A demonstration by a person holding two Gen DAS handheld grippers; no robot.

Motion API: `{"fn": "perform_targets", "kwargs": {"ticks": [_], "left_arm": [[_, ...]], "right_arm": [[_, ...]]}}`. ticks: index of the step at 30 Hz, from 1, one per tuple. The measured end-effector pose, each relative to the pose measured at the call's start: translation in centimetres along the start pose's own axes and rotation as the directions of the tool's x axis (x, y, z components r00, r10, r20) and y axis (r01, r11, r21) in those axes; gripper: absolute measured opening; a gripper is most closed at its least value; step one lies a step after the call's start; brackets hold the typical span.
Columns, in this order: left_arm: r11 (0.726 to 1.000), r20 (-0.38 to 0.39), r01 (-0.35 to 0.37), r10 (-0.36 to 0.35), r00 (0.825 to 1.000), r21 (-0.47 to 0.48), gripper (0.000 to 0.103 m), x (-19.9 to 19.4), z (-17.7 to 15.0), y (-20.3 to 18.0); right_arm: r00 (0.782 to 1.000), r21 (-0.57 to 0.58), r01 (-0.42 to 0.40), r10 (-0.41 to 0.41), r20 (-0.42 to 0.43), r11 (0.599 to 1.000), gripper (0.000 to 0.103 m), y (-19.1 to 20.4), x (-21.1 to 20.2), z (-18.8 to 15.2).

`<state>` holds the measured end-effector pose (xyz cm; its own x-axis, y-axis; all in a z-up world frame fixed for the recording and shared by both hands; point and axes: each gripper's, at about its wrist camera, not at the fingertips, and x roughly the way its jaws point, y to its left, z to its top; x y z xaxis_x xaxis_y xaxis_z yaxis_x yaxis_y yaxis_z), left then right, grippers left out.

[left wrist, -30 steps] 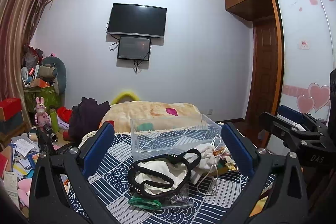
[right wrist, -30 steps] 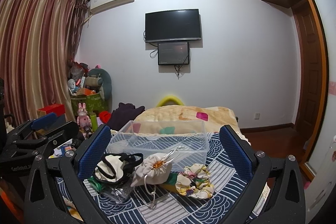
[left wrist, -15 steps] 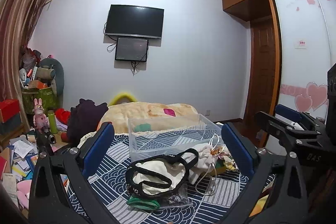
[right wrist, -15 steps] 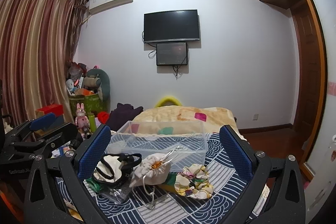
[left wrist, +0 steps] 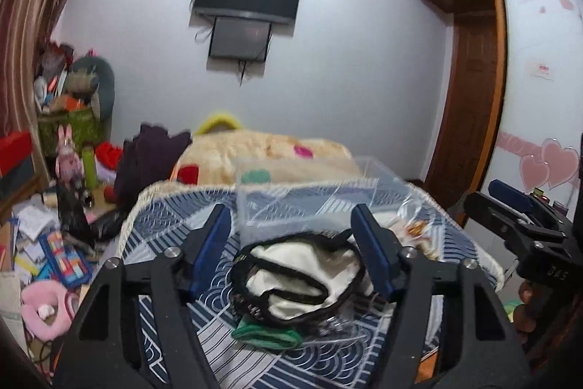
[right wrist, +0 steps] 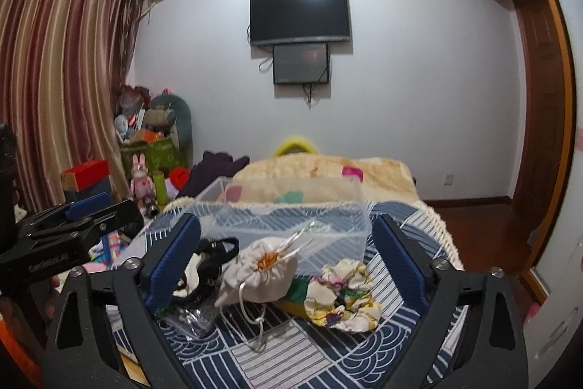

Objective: Organize soft objects
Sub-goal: 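Grasp the white drawstring pouch with the right tool while the left grasps the black-strapped bag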

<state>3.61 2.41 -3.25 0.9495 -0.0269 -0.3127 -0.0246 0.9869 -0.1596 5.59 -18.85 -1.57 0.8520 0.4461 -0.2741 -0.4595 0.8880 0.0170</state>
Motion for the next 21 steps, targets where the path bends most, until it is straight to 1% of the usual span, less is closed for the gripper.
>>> {"fn": "perform_targets", "kwargs": {"ticks": [1, 4, 6, 8, 9, 11, 16, 19, 20, 21], "left_arm": [[1.000, -0.025, -0.005, 0.004, 1.000, -0.012, 0.060, 0.7, -0.3, 0.5], [0.999, -0.093, -0.016, 0.012, 0.996, -0.049, 0.057, 2.6, -1.2, 2.0], [0.998, -0.117, -0.025, 0.018, 0.993, -0.060, 0.056, 3.3, -1.8, 2.7], [0.997, -0.143, -0.037, 0.026, 0.989, -0.071, 0.052, 4.0, -2.6, 3.4], [0.996, -0.151, -0.040, 0.028, 0.988, -0.076, 0.049, 4.2, -2.9, 3.6], [0.995, -0.179, -0.025, 0.007, 0.984, -0.095, 0.049, 4.9, -3.5, 4.2], [0.994, -0.234, 0.014, -0.039, 0.971, -0.110, 0.049, 6.4, -4.6, 4.5], [0.993, -0.259, 0.009, -0.040, 0.965, -0.118, 0.049, 7.1, -5.1, 4.4], [0.992, -0.260, 0.011, -0.043, 0.965, -0.124, 0.046, 7.2, -5.2, 4.5], [0.991, -0.261, 0.018, -0.052, 0.964, -0.131, 0.040, 7.3, -5.2, 4.5]], "right_arm": [[1.000, -0.001, -0.004, 0.004, -0.016, 1.000, 0.089, 0.0, 0.4, -0.3], [0.998, -0.005, -0.017, 0.017, -0.063, 1.000, 0.081, 0.1, 1.4, -1.2], [0.995, -0.004, -0.026, 0.026, -0.093, 1.000, 0.077, 0.1, 2.0, -1.6], [0.992, -0.004, -0.035, 0.035, -0.125, 0.999, 0.073, 0.2, 2.7, -2.1], [0.989, -0.005, -0.037, 0.036, -0.142, 0.999, 0.066, 0.2, 3.1, -2.4], [0.985, -0.002, -0.048, 0.047, -0.169, 0.999, 0.061, 0.4, 3.9, -2.6], [0.975, 0.015, -0.063, 0.065, -0.215, 0.998, 0.060, 0.4, 5.3, -3.1], [0.967, 0.026, -0.081, 0.084, -0.240, 0.996, 0.060, 0.3, 6.1, -3.3], [0.966, 0.027, -0.085, 0.089, -0.244, 0.996, 0.060, 0.5, 6.3, -3.4], [0.963, 0.024, -0.090, 0.093, -0.253, 0.996, 0.060, 0.6, 6.4, -3.6]]}}
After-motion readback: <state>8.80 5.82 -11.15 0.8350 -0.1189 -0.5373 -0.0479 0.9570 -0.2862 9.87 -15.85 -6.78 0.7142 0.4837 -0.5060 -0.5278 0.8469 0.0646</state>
